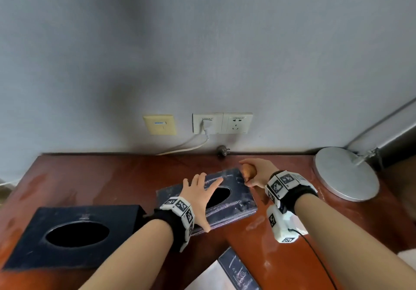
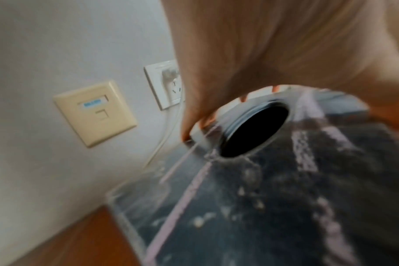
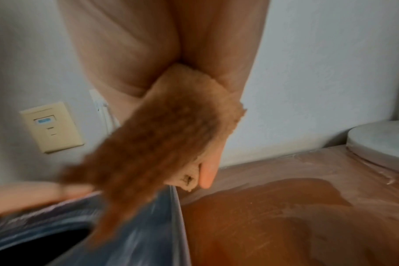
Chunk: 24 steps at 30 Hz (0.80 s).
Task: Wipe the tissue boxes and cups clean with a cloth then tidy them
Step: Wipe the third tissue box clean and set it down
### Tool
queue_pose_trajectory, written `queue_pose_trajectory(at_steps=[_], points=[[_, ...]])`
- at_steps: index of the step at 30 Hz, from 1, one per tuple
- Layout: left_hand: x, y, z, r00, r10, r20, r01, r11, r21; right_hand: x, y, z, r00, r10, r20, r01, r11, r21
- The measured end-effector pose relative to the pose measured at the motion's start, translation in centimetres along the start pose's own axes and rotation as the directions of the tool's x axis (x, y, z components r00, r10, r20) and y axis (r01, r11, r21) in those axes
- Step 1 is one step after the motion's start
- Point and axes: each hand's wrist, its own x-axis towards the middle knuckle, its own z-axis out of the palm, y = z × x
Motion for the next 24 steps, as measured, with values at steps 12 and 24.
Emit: queue_pose_trajectory(at_steps=[12, 24], points=[[-3.2, -3.2, -0.1, 0.967, -0.002, -0.254, -0.167, 0.748, -0.642, -2.4, -5.6, 2.3, 0.998, -0.043, -0.043, 0.048, 0.991, 0.125], [-7.7, -11.1, 2.6, 0.792, -0.451, -0.412, -0.054, 0.620, -0.783, -0.3, -15.4, 12.1, 0.953, -0.295, 0.069, 0.301, 0.901, -0.312]])
